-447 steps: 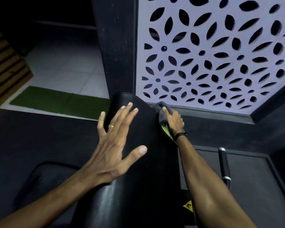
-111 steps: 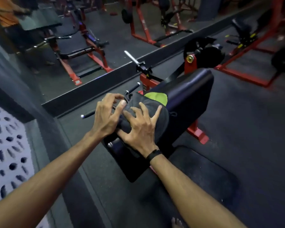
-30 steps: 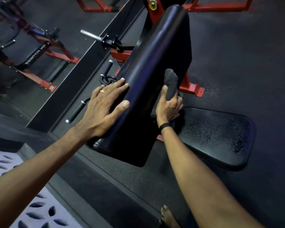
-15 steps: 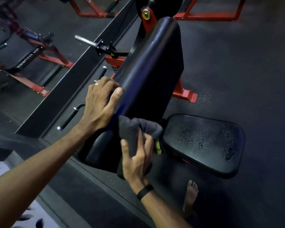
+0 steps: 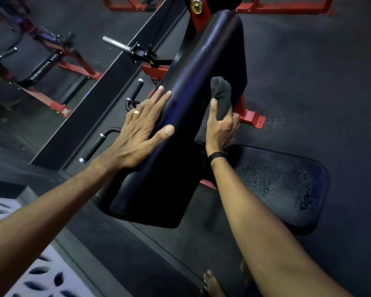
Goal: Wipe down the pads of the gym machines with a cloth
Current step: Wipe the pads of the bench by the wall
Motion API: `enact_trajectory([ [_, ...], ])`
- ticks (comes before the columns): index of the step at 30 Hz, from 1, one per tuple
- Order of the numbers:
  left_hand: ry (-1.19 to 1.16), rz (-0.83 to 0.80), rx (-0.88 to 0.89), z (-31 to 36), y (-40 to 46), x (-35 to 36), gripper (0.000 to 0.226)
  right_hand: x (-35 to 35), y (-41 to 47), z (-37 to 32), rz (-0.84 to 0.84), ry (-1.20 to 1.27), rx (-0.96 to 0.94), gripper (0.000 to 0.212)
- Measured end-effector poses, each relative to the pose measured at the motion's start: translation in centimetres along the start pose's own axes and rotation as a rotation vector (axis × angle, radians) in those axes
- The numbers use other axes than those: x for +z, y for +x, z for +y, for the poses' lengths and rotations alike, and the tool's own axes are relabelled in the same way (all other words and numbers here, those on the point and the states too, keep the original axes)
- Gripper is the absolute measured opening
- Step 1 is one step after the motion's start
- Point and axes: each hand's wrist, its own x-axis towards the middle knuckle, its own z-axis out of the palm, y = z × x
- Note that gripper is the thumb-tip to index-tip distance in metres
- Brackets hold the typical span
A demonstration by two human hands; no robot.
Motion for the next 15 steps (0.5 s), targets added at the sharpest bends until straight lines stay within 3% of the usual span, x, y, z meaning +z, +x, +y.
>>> enact_trajectory([
  [8,0.083,-0.073,-0.013,0.3,0.1,-0.2,0.084,-1.8,-5.0,8.7,-0.198,-0.102,0.303,0.073],
  [11,0.12,-0.083,0.009,0.4,0.0,-0.5,0.088,-3.9,-9.7,8.6,-0.199,-0.075,0.205,0.084],
  [15,0.089,-0.068,0.032,0.4,0.2,-0.4,0.087,-5.8,-13.8,3.3,-0.211,0.011,-0.115,0.066],
])
